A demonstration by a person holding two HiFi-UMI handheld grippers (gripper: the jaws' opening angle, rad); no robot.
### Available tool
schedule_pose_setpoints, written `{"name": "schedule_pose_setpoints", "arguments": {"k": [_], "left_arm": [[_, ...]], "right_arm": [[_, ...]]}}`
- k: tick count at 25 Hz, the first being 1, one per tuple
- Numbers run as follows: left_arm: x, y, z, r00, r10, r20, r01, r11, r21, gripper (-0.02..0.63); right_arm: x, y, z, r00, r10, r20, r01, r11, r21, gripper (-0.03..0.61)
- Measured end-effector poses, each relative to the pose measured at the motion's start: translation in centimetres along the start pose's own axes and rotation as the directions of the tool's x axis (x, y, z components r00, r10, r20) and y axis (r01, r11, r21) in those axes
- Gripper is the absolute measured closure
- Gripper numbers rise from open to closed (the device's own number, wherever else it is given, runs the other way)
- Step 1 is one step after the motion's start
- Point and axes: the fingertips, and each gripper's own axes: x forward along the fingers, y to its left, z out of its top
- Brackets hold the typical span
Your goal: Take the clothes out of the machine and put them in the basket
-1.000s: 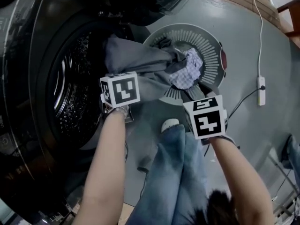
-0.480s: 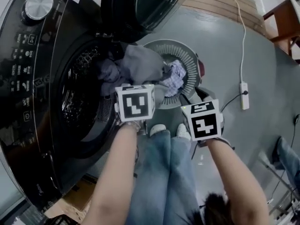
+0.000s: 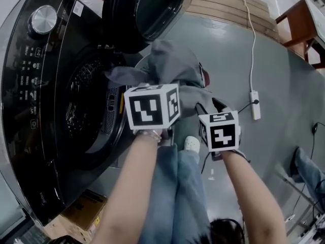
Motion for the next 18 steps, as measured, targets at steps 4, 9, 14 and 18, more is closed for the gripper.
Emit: {"name": "schedule_pose_setpoints", "arguments": {"k": [4, 9, 14, 18], "left_arm": [[0.3, -0.4, 1.1, 1.000, 0.028, -0.006, -0.028, 0.996, 0.088, 0.512], [1.6, 2.1, -0.3, 0.996, 0.075, -0.048, -0.070, 0.991, 0.112, 0.505], [2.3, 8.0, -4.1, 0.956, 0.262, -0.133, -0.244, 0.960, 0.134, 0.260], [2.2, 11.0, -5.1, 0.945, 0.295, -0.140, -0.279, 0.952, 0.125, 0.239]], "right_arm": [[0.0, 0.0, 0.3, 1.000, 0.001, 0.010, -0.002, 1.000, 0.011, 0.373], [0.8, -0.1, 0.4, 1.000, 0.001, 0.021, -0.002, 1.000, 0.021, 0.374], [2.0, 0.3, 0.0, 1.000, 0.009, 0.013, -0.009, 1.000, 0.020, 0.374], [3.1, 1.1, -0.3, 1.000, 0.017, -0.002, -0.017, 1.000, 0.024, 0.374]]}}
